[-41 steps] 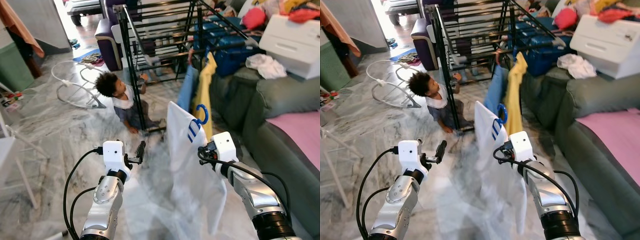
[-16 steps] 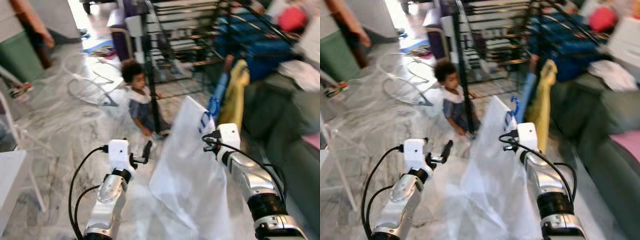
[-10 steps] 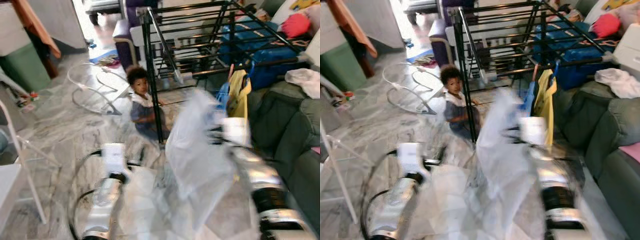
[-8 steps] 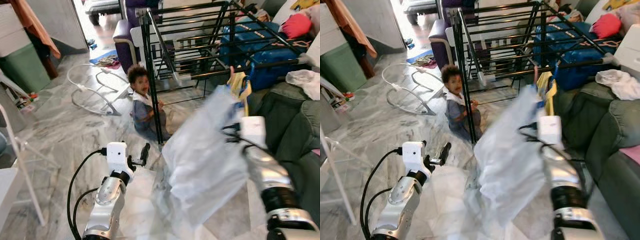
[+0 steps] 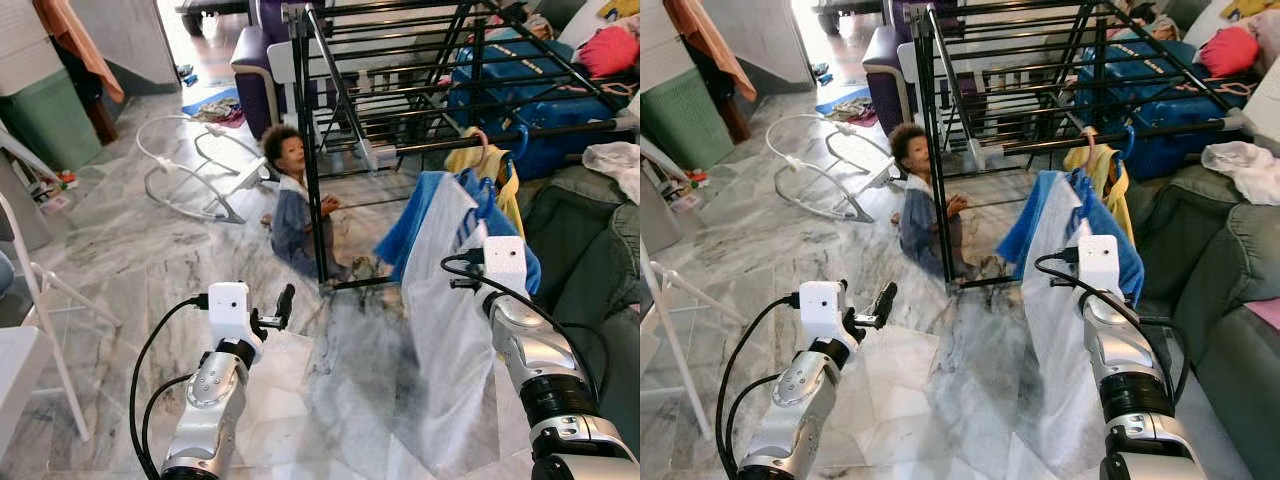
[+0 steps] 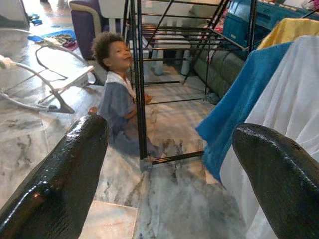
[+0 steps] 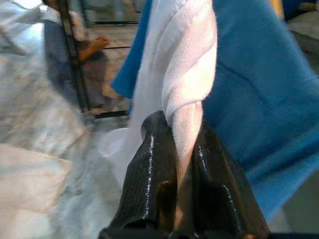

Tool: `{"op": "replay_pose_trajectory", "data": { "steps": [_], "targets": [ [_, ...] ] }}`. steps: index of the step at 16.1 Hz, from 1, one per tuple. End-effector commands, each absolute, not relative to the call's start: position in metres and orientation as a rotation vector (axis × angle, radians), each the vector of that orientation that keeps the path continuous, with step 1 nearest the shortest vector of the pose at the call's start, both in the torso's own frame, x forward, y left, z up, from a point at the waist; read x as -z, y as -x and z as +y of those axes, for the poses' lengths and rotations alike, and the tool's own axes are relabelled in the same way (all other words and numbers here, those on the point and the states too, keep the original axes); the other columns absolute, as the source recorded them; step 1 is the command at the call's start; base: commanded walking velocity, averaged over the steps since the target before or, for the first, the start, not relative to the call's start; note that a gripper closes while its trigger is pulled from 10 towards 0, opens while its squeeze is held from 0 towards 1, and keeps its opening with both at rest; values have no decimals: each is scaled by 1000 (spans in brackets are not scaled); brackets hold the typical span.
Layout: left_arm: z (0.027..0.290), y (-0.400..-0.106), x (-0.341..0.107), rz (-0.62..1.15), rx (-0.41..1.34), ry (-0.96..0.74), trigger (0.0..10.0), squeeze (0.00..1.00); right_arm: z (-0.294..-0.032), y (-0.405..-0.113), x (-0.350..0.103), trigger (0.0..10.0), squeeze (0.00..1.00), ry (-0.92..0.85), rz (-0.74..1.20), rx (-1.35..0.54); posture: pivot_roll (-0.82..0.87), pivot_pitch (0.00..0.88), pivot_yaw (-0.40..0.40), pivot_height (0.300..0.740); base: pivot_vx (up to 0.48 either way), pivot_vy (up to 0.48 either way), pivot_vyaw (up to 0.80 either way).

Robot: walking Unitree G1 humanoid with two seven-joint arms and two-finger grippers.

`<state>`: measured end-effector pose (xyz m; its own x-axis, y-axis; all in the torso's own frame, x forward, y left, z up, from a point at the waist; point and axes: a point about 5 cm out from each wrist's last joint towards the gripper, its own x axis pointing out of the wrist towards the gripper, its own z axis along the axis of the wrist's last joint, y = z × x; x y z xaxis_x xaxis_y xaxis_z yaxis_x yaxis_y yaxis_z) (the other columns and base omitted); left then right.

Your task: Hang hanger

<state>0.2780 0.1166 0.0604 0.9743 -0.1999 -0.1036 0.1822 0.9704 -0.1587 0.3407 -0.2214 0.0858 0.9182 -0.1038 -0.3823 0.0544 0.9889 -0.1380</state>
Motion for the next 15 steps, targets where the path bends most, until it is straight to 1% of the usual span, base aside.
{"op": "replay_pose_trajectory", "data": {
  "steps": [1, 4, 8, 12, 15],
  "targets": [
    [119, -279, -60, 120, 183, 136, 10000, 0, -213, -353, -103, 0, 0, 117, 337, 40, -137, 0, 62, 740, 0, 0, 0],
    [121, -279, -62, 110, 182, 140, 10000, 0, -204, -361, -109, 0, 0, 111, 336, -19, -132, 0, 60, 740, 0, 0, 0],
    [123, -278, -63, 100, 181, 138, 10000, 0, -198, -370, -116, 0, 0, 99, 318, -51, -128, 0, 59, 740, 303, 0, 0],
    [123, -278, -65, 94, 181, 141, 10000, 0, -197, -369, -116, 0, 0, 86, 307, -60, -125, 0, 60, 740, 307, 0, 0],
    [125, -280, -70, 80, 173, 146, 10000, 0, -191, -365, -125, 0, 0, 108, 239, -83, -126, 0, 58, 740, 304, 0, 0]
  ]
}}
